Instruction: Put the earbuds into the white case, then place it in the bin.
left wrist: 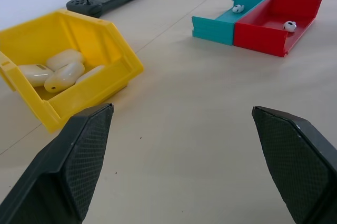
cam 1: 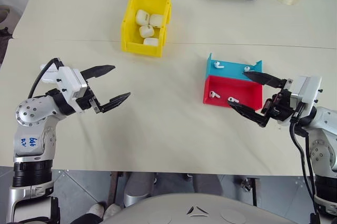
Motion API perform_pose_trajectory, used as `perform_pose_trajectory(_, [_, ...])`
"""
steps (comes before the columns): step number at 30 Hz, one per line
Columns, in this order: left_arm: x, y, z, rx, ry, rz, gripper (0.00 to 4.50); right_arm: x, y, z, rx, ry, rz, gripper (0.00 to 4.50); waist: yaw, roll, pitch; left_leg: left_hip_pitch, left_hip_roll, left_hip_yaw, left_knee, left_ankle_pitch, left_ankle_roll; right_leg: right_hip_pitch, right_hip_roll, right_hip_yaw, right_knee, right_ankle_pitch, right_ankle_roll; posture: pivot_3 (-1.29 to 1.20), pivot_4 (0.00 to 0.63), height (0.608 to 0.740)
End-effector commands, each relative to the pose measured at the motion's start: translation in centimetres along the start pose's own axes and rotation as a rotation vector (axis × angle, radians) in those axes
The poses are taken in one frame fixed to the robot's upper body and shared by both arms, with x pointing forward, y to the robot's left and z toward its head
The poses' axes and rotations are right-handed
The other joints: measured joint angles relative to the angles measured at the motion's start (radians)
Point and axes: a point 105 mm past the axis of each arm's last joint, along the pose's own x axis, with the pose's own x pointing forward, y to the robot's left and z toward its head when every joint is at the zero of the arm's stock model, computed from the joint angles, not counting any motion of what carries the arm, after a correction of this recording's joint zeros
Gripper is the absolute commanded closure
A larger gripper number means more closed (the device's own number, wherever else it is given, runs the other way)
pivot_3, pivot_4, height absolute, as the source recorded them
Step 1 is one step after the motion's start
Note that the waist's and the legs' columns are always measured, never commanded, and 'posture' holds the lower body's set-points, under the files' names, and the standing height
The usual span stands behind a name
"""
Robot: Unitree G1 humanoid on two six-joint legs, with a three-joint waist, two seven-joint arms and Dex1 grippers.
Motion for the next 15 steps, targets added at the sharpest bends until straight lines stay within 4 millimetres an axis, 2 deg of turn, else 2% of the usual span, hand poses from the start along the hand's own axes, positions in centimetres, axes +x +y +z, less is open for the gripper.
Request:
perform_pose_trajectory(1, [-0.4, 0.2, 0.7, 0.046, -0.007, 0.036, 0.01, -0.4, -0.2, 0.5, -0.032, -0.021, -0.010, 0.00, 0.000, 0.000, 0.000, 0.000, 0.000, 0.000, 0.000, 0.000, 0.000, 0.000, 0.000, 0.000, 0.000, 0.000, 0.000, 0.00, 0.150, 0.740])
perform_pose_trajectory(4, [-0.7, 0.4, 0.8, 0.031, -0.014, 0.080, 0.01, -0.1, 0.1, 0.4, -0.028, -0.032, 0.007, 0.00, -0.002, 0.000, 0.000, 0.000, 0.000, 0.000, 0.000, 0.000, 0.000, 0.000, 0.000, 0.000, 0.000, 0.000, 0.000, 0.00, 0.150, 0.740])
perform_pose_trajectory(6, [-2.0, 0.5, 0.5, 0.020, 0.000, 0.157, 0.01, 0.9, 0.7, 0.6, -0.024, -0.060, 0.042, 0.00, -0.006, 0.000, 0.000, 0.000, 0.000, 0.000, 0.000, 0.000, 0.000, 0.000, 0.000, 0.000, 0.000, 0.000, 0.000, 0.00, 0.150, 0.740])
perform_pose_trajectory(10, [-6.8, 1.4, -1.1, -0.033, 0.084, 0.477, 0.01, 3.7, 2.2, 1.2, -0.016, -0.141, 0.134, 0.00, -0.029, 0.000, 0.000, 0.001, 0.002, 0.001, -0.001, 0.000, 0.000, -0.001, 0.001, 0.001, 0.000, 0.000, 0.000, 0.00, 0.150, 0.740])
perform_pose_trajectory(15, [-12.9, 1.1, -3.1, -0.099, 0.211, 0.854, 0.01, 6.0, 3.9, 2.5, -0.018, -0.251, 0.194, 0.00, -0.014, -0.001, -0.001, 0.001, 0.002, 0.001, -0.001, 0.000, -0.001, 0.000, 0.000, 0.001, -0.001, 0.000, 0.000, 0.00, 0.150, 0.740])
